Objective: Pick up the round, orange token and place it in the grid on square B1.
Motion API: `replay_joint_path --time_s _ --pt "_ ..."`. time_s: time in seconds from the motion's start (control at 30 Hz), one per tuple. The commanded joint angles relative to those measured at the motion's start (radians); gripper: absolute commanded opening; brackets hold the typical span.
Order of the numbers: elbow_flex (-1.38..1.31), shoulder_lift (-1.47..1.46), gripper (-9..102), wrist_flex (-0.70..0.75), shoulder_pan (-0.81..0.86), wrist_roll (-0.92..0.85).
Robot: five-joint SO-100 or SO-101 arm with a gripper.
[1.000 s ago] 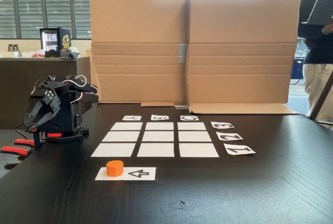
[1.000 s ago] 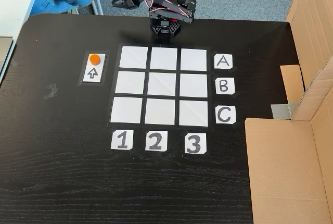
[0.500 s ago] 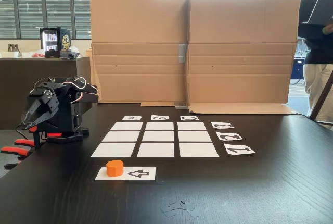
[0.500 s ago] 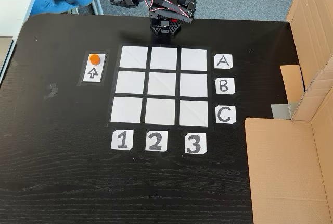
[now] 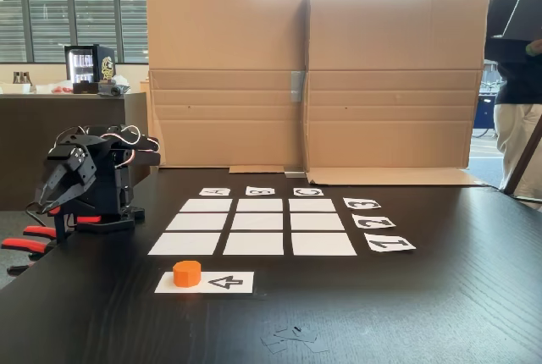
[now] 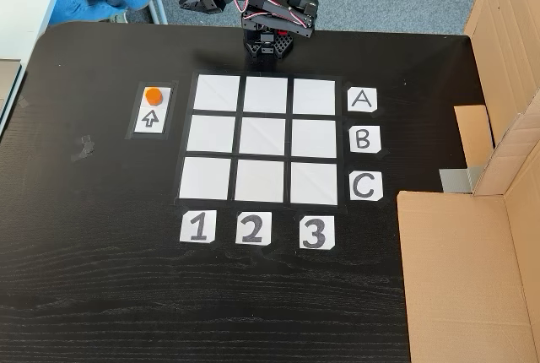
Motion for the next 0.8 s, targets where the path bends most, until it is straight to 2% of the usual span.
replay_joint_path --time_s 0.0,0.33,0.6,0.77 --pt "-0.038 -0.049 0 -0.014 -0.005 -0.002" --pt "-0.448 -0.561 0 0.087 -0.049 -0.074" --pt "-0.876 -0.997 0 0.311 -0.126 -0.071" --pt "-1.037 -1.177 0 0.428 -0.198 -0.075"
